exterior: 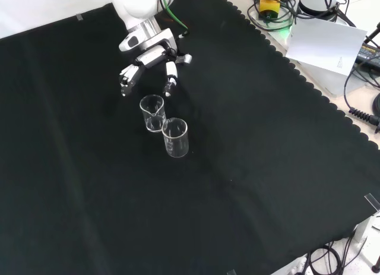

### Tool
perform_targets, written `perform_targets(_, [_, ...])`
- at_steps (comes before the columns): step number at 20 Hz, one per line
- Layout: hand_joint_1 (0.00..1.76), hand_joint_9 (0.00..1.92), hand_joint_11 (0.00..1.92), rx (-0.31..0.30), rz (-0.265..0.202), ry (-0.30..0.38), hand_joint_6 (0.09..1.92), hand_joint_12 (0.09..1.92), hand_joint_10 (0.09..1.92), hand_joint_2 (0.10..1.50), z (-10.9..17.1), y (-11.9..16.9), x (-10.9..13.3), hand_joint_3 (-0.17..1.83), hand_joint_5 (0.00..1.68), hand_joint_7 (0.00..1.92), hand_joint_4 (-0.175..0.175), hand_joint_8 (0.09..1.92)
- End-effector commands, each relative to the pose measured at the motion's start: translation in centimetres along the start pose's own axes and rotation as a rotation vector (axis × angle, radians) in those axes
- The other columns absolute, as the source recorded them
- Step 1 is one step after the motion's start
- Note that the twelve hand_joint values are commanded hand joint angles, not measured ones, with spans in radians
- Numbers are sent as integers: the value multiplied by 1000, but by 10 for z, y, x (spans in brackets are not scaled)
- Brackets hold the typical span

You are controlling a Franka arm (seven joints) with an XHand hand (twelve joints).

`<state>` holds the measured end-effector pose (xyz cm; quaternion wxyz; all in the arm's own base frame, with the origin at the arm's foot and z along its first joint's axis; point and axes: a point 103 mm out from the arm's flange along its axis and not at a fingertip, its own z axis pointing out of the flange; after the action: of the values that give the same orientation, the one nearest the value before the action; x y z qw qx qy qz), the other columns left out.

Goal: Pick up the beaker on the right.

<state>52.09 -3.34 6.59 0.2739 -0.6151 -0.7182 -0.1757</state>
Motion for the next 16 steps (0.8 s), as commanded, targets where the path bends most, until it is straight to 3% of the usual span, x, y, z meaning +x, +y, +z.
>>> perform_targets(1, [806,327,0,29,-57,44,87,1310,664,554,14,9,11,555,441,212,-62,665])
perform_targets(8, [797,346,0,50,-70,49,87,1327,662,547,19,7,7,557,447,228,-62,665])
perform_targets(16, [793,352,0,19,-76,78,87,1334,660,542,22,10,8,555,449,232,-62,664])
